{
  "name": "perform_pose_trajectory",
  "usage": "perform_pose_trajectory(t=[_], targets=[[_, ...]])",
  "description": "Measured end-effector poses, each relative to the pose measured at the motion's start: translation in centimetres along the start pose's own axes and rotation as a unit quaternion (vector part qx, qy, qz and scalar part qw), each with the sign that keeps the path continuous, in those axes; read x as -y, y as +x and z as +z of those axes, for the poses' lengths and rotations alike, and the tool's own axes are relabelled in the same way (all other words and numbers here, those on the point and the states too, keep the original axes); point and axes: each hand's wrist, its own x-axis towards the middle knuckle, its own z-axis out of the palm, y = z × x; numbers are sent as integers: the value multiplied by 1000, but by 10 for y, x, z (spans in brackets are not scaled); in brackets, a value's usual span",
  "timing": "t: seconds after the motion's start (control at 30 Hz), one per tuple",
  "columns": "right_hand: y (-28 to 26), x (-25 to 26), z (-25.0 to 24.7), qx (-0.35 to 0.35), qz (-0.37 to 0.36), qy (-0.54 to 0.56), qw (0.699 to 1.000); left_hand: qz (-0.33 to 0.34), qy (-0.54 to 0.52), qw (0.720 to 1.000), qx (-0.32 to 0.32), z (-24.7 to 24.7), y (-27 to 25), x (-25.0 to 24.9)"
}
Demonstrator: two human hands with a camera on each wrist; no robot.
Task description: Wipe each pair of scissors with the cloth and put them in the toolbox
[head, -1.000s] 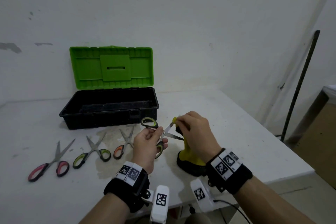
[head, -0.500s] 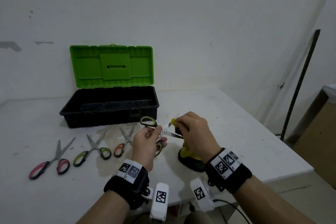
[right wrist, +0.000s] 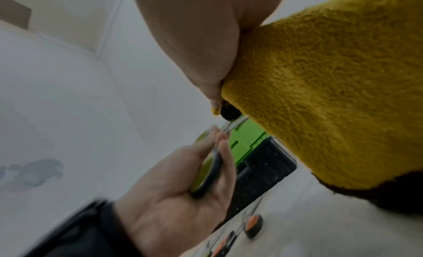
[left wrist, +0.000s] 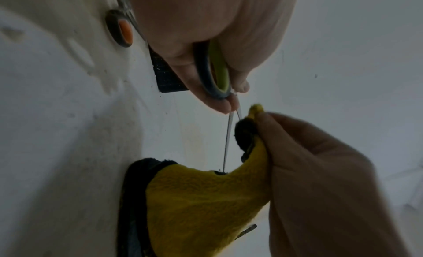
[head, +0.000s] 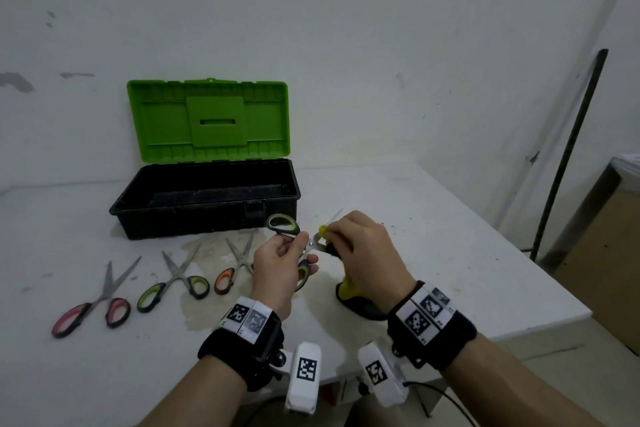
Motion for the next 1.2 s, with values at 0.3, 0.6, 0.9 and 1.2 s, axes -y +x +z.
perform_pose_trajectory(t=[0.3,0.6,0.9,1.2], targets=[[19,-22,-4,-36,86,4,996,11,21,1000,12,0,-4,1],[8,-8,2,-16,41,24,999,16,21,1000,-1,1,0,0],[26,-42,-12,-57,160,0,986,19,40,999,4,-3,-2,3],[6,-17,-3,4,26,10,1000,-21,-2,1000,17,2,0,4]])
